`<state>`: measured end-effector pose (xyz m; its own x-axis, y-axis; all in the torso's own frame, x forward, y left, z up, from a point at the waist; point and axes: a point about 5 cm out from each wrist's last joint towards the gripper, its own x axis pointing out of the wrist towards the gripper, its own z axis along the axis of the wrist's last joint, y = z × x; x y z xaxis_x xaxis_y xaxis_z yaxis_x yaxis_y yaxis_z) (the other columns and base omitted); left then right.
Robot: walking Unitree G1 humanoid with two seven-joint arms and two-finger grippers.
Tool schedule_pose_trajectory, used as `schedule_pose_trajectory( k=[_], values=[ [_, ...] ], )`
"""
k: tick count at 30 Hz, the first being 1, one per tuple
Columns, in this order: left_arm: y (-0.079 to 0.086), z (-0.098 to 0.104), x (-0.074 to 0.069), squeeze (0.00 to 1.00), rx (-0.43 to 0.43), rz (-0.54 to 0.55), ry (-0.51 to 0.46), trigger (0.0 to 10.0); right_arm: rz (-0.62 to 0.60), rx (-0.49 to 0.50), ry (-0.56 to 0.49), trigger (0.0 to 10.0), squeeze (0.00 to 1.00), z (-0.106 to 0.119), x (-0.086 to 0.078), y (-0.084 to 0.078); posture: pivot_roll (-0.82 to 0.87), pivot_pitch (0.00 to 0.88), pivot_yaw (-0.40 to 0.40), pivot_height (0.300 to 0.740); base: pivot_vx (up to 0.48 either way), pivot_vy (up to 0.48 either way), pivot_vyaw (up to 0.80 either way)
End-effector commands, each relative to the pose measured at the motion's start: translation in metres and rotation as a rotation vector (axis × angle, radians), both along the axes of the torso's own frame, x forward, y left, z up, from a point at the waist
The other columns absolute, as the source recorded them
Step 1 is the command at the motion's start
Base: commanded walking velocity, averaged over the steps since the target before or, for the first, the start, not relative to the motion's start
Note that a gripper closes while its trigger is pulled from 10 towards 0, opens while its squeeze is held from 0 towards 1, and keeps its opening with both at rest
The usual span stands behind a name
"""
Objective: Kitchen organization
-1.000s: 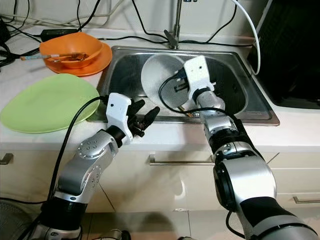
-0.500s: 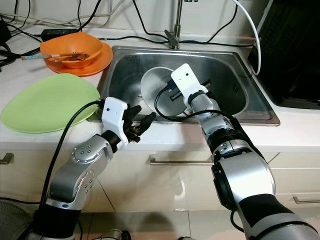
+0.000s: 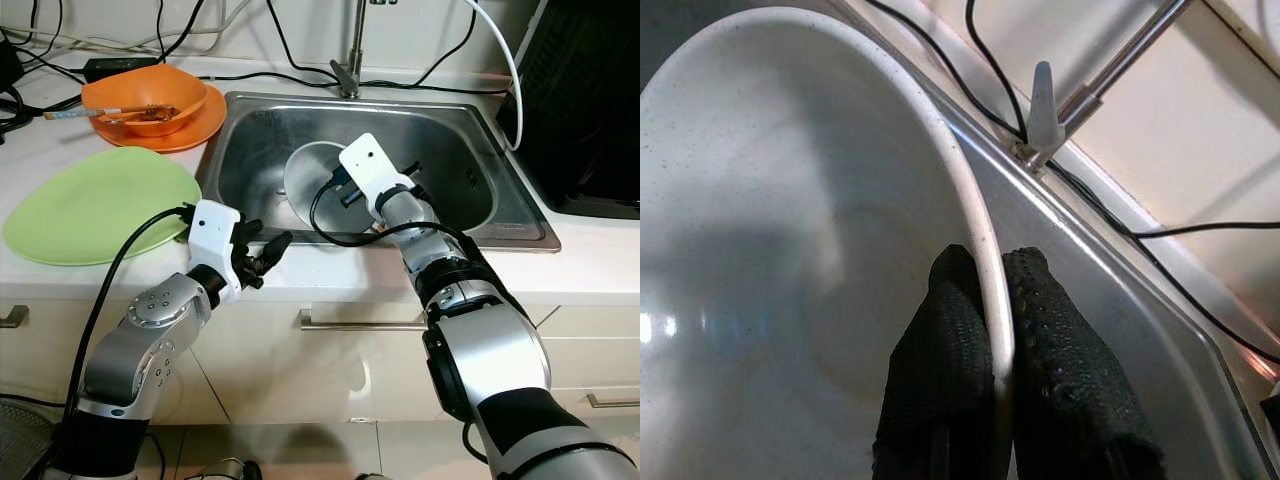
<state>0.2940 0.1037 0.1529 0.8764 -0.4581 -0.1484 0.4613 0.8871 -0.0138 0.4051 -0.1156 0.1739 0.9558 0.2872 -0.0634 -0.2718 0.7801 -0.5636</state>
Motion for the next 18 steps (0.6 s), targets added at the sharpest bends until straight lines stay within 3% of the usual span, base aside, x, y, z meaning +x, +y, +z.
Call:
schedule_pose_trajectory(
  k=[1,8,9,18],
  values=[
    [-0.003,0.002,-0.002,0.0,0.004,-0.016,0.001,10.0,-0.016,-0.027,-0.002,10.0,0.0,0.0,0.001,-0.006,0.08,0.019,-0.032,0.74,0.0,0.0,0.0],
    [-0.002,0.003,-0.001,0.0,0.005,-0.016,0.002,10.0,-0.001,-0.049,0.023,10.0,0.0,-0.007,-0.002,-0.004,0.08,0.019,-0.031,0.74,0.0,0.0,0.0],
    [-0.003,0.003,-0.001,0.0,0.004,-0.017,0.002,10.0,0.006,-0.055,0.029,10.0,1.0,-0.009,-0.002,-0.003,0.08,0.019,-0.032,0.74,0.0,0.0,0.0],
    [-0.004,0.004,-0.002,0.0,0.001,-0.021,0.003,10.0,0.013,-0.068,0.043,10.0,1.0,-0.011,-0.003,-0.002,0.08,0.019,-0.032,0.74,0.0,0.0,0.0]
  ],
)
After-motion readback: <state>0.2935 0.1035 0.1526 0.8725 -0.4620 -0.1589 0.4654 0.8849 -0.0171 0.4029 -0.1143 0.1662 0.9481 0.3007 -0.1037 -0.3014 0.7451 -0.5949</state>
